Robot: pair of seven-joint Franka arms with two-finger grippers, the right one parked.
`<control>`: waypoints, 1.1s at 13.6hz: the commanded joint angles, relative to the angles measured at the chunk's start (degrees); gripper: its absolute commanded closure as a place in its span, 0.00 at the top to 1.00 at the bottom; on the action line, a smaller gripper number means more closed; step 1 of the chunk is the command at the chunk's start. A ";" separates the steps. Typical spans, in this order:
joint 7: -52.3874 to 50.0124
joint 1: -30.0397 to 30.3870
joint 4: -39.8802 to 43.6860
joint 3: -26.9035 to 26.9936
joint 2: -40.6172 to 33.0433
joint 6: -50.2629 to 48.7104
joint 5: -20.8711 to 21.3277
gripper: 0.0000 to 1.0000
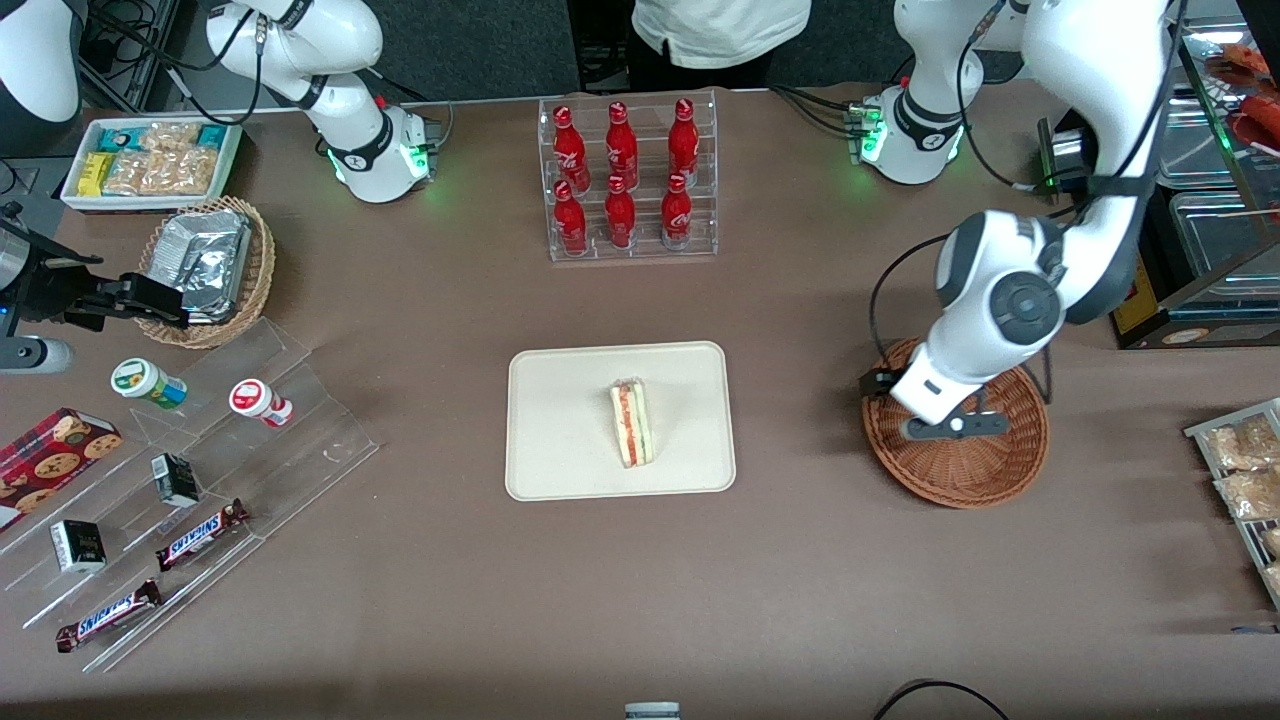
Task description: Place sandwich from basket to tray
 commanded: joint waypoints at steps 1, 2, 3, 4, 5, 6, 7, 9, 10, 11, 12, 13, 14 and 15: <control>5.33 3.39 -1.72 -0.58 -5.28 -4.46 0.10 0.99; 6.47 4.35 -1.63 -0.57 -6.50 -5.61 0.10 0.99; 7.44 4.97 -1.63 -0.49 -7.47 -6.84 -0.08 0.99; 8.41 5.59 -1.63 -0.40 -8.35 -8.33 -0.16 0.99; 9.46 6.46 -1.54 -0.40 -9.15 -9.47 -0.34 0.99; 10.78 7.25 -1.19 -0.40 -9.94 -10.36 -0.51 0.99; 11.40 7.44 -0.58 -0.40 -10.47 -12.10 -0.52 0.99; 11.49 7.70 2.40 -0.31 -10.91 -16.84 -0.43 0.99; 11.41 7.70 4.41 -0.31 -11.17 -18.96 -0.43 0.99; 11.23 7.70 6.70 -0.22 -11.78 -21.76 -0.43 0.99; 10.88 7.70 8.81 -0.22 -12.40 -24.57 -0.43 0.99; 10.79 7.70 10.57 -0.14 -13.28 -27.13 -0.43 0.99; 10.53 7.70 11.89 -0.14 -14.42 -29.33 -0.43 0.99; 10.44 7.70 12.95 -0.14 -15.47 -30.83 -0.43 0.99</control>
